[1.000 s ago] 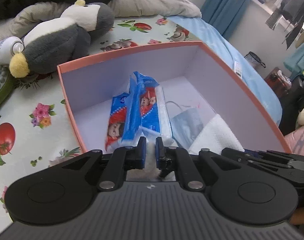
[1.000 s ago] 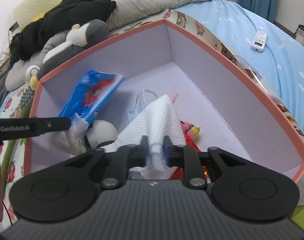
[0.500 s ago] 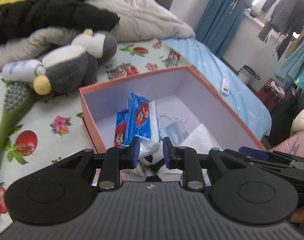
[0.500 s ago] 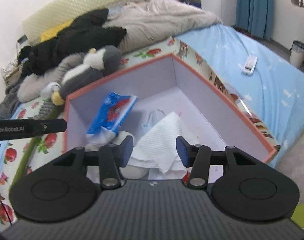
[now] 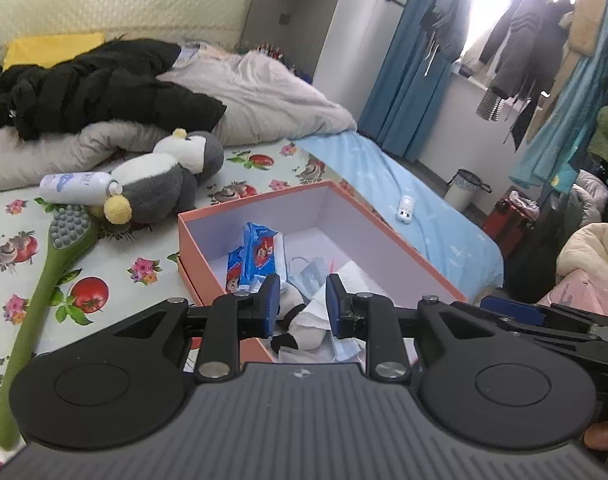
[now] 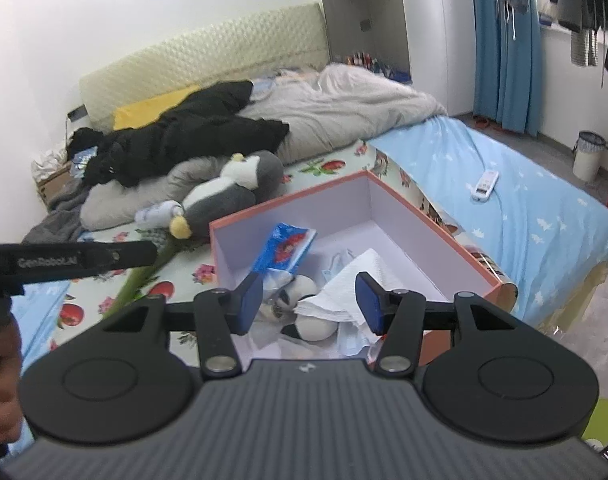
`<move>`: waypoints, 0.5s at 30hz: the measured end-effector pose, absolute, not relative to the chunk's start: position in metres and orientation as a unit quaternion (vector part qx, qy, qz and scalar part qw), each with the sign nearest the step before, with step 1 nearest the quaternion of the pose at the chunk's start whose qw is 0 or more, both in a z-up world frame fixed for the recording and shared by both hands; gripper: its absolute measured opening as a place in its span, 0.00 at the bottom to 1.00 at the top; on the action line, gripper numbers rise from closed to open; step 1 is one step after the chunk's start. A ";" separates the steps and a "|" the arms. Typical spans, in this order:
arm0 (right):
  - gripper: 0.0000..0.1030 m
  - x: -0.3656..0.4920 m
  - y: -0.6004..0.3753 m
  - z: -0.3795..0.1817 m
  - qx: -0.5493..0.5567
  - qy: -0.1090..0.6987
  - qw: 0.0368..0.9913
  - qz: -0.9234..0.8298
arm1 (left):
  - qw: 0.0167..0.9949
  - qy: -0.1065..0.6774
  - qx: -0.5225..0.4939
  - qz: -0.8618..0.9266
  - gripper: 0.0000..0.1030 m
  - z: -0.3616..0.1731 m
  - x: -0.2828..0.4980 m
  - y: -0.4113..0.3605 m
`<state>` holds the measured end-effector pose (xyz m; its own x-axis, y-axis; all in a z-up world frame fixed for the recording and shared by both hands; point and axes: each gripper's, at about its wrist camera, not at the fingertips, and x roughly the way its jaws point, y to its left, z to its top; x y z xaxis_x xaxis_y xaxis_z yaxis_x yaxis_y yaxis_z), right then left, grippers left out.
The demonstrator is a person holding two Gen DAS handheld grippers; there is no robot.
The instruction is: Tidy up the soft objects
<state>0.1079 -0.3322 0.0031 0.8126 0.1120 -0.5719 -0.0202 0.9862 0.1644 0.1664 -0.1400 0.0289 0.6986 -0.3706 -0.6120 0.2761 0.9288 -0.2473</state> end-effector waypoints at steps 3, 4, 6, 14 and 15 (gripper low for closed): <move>0.53 0.089 -0.324 0.011 0.077 0.292 0.953 0.041 | 0.922 0.336 -0.066 -0.182 0.28 0.039 0.141 -0.134; 0.53 0.084 -0.322 0.013 0.076 0.291 0.953 0.042 | 0.922 0.333 -0.064 -0.184 0.28 0.042 0.134 -0.133; 0.53 0.074 -0.317 0.015 0.074 0.288 0.954 0.044 | 0.925 0.326 -0.060 -0.184 0.28 0.046 0.119 -0.129; 0.52 0.042 -0.314 0.012 0.072 0.285 0.955 0.035 | 0.933 0.305 -0.069 -0.177 0.28 0.053 0.070 -0.113; 0.52 0.038 -0.313 0.011 0.065 0.284 0.956 0.032 | 0.933 0.306 -0.070 -0.176 0.28 0.053 0.064 -0.112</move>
